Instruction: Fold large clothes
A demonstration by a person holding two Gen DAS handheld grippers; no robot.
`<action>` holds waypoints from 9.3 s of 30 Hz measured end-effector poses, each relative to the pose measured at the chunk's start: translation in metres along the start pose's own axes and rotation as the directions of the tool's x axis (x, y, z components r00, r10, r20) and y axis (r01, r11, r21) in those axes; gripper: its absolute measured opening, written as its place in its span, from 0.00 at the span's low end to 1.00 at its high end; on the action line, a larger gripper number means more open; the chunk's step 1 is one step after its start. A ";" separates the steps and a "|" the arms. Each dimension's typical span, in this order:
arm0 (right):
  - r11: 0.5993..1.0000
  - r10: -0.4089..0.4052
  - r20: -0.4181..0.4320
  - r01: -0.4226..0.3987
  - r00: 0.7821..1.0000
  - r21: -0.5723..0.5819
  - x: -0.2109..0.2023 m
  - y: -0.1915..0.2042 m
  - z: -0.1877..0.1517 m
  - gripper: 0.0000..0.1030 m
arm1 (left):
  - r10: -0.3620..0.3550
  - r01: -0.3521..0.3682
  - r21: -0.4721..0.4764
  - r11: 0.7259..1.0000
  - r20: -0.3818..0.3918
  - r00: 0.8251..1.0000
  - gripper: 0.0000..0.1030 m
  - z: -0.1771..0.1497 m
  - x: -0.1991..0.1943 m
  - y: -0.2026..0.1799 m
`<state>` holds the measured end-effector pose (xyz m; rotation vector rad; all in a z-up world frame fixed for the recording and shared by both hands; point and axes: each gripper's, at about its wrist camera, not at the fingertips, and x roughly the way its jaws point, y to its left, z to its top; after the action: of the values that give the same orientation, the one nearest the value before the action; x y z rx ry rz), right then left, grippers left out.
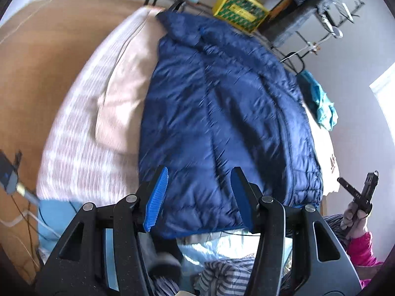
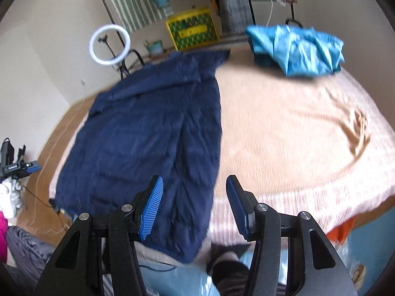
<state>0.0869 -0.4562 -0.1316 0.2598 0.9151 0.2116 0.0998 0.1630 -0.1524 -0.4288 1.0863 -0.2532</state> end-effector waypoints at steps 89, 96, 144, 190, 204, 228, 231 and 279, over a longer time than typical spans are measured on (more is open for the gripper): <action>0.983 0.175 0.136 -0.181 0.975 0.038 0.099 0.022 0.250 0.03 | -0.148 0.165 -0.037 0.986 0.283 0.948 0.05 0.287 0.062 -0.049; 0.992 0.111 0.100 -0.117 0.989 0.056 0.170 0.011 0.292 0.04 | -0.085 0.103 -0.063 0.993 0.240 0.967 0.05 0.338 0.135 -0.036; 0.971 0.046 0.008 -0.043 0.999 -0.234 0.283 -0.025 0.331 0.53 | 0.162 -0.183 0.316 0.931 0.092 0.982 0.10 0.398 0.278 -0.040; 0.922 -0.187 0.206 0.244 0.961 -0.301 0.301 0.011 0.414 0.02 | 0.290 -0.387 0.314 0.867 0.315 0.904 0.02 0.487 0.278 -0.086; 0.884 -0.291 0.037 0.284 0.956 -0.371 0.411 -0.009 0.430 0.02 | 0.406 -0.461 0.280 0.842 0.234 0.884 0.12 0.509 0.384 -0.052; 0.960 0.093 -0.009 -0.092 0.996 -0.265 0.256 0.020 0.315 0.14 | 0.140 -0.248 0.530 0.811 0.236 0.962 0.23 0.415 0.355 -0.227; 0.954 0.068 -0.078 -0.087 0.995 -0.286 0.273 0.027 0.290 0.14 | 0.219 -0.295 0.526 0.797 0.203 0.954 0.23 0.413 0.394 -0.230; 0.794 0.105 0.111 -0.150 0.988 0.588 0.229 -0.056 0.192 0.20 | 0.039 -0.127 0.507 0.852 0.180 0.983 0.25 0.212 0.282 -0.234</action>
<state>0.3803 -0.4680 -0.2096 0.9167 0.8715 0.0287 0.4181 -0.1141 -0.1873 0.0841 0.8292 -0.4131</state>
